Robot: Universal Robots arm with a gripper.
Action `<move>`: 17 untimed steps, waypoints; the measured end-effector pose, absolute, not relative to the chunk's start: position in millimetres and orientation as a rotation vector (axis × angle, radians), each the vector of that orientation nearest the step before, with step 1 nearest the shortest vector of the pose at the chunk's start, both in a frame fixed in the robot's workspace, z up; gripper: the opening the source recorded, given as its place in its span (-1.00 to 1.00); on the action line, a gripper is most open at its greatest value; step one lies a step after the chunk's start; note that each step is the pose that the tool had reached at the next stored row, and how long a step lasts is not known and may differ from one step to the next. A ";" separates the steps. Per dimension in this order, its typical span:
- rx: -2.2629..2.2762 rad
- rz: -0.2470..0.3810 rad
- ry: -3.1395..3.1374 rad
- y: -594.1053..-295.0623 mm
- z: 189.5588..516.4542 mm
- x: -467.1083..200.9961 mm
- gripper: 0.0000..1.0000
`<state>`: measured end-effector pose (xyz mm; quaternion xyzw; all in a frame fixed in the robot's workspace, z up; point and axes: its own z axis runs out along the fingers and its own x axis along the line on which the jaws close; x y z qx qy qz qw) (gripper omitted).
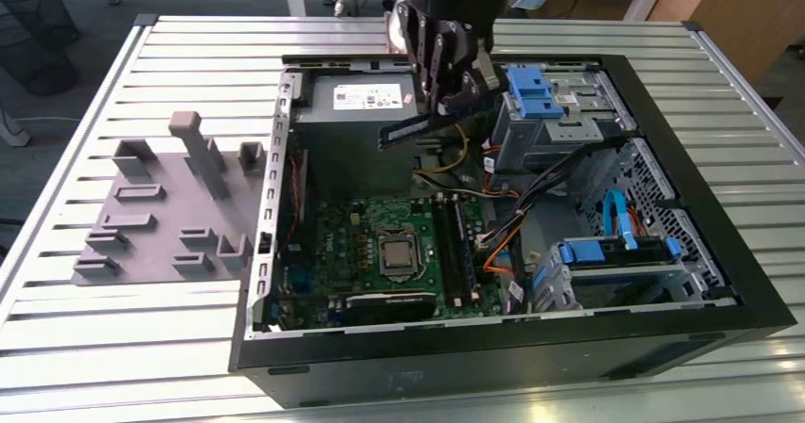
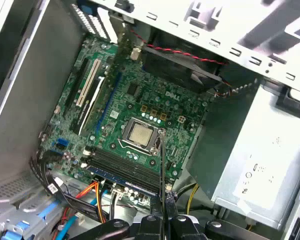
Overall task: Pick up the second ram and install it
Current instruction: 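Insert the second ram into the second slot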
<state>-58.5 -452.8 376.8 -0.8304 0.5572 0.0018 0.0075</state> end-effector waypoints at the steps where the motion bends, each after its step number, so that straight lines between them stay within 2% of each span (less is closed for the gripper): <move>1: -2.582 0.005 1.763 -452.7 376.7 -58.4 -0.72; 17: -2.362 0.002 2.049 -451.5 376.0 -58.4 -0.72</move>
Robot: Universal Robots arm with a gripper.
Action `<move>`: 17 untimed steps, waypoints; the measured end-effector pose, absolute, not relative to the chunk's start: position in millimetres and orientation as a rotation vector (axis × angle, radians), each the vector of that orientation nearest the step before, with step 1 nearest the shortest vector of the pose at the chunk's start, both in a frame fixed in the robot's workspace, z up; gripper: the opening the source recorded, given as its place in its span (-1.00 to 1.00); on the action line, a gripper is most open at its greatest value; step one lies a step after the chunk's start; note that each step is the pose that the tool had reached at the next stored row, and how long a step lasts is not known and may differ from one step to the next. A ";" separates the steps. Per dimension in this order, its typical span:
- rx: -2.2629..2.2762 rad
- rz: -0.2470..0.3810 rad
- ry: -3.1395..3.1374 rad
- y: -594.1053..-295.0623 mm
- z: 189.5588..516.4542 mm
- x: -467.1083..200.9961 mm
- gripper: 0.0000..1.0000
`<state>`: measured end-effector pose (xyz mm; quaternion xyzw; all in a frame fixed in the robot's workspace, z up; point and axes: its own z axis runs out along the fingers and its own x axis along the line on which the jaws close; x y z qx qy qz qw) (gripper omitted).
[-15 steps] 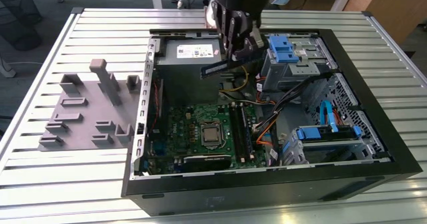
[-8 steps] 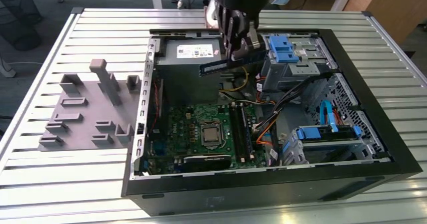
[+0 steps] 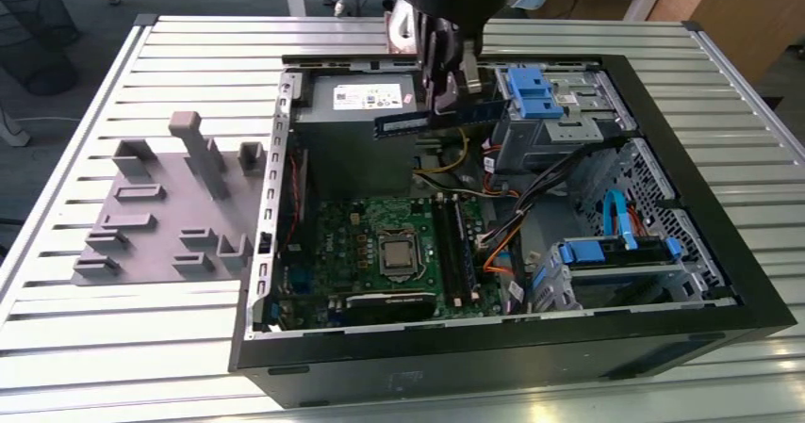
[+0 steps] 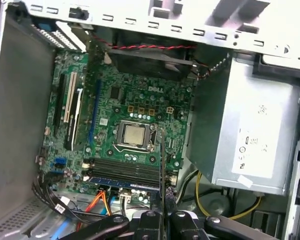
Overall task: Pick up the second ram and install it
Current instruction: 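Insert the second ram into the second slot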
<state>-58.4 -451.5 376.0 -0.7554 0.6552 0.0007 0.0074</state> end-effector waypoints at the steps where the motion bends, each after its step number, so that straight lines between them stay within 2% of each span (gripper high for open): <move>1: -2.347 0.002 2.066 -451.4 376.0 -58.4 -0.72; 17: -2.093 -0.001 2.323 -450.2 375.3 -58.4 -0.72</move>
